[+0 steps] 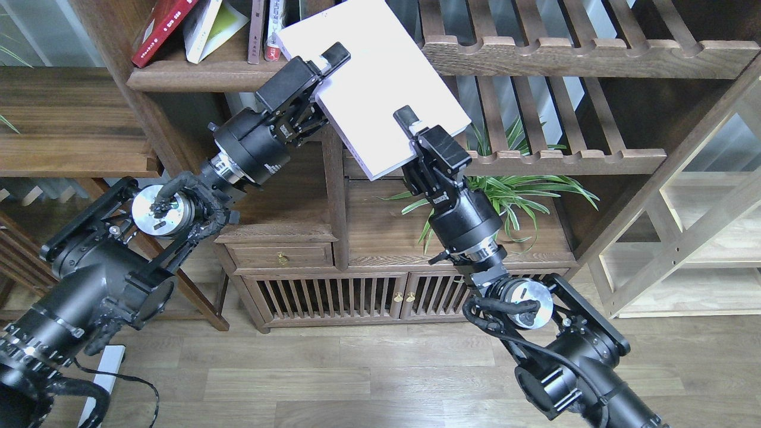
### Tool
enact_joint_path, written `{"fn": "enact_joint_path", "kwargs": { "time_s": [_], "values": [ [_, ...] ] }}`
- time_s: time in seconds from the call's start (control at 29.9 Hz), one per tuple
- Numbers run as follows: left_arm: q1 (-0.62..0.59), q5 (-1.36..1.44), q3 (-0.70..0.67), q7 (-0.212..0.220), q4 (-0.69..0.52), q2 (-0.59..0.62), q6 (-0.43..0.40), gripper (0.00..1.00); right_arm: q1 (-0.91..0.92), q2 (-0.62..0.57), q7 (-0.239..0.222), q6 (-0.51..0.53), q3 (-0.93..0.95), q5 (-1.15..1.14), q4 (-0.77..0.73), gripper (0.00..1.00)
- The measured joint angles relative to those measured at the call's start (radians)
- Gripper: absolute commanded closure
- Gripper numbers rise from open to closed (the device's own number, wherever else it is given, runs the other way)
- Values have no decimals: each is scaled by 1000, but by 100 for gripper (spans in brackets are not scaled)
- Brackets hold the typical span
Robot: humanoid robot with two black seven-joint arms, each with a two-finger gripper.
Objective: Organize books on shelf
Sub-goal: 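Grasp the white book's top edge with the left gripper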
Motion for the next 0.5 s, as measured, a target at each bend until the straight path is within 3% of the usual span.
{"fn": "enact_joint_path", "kwargs": {
  "time_s": [0.23,0.33,0.43,0.5],
  "values": [
    [2,-6,-6,50,-9,10,0,25,0,0,-11,0,-14,-6,0,95],
    [2,-7,-7,56,-11,12,0,39,1,0,-19,0,-18,-10,0,95],
    [2,-7,-13,57,-12,13,0,64,1,0,-21,0,-22,-13,0,95],
    [6,-7,-23,57,-12,13,0,73,1,0,-22,0,-22,-14,0,95]
  ]
}}
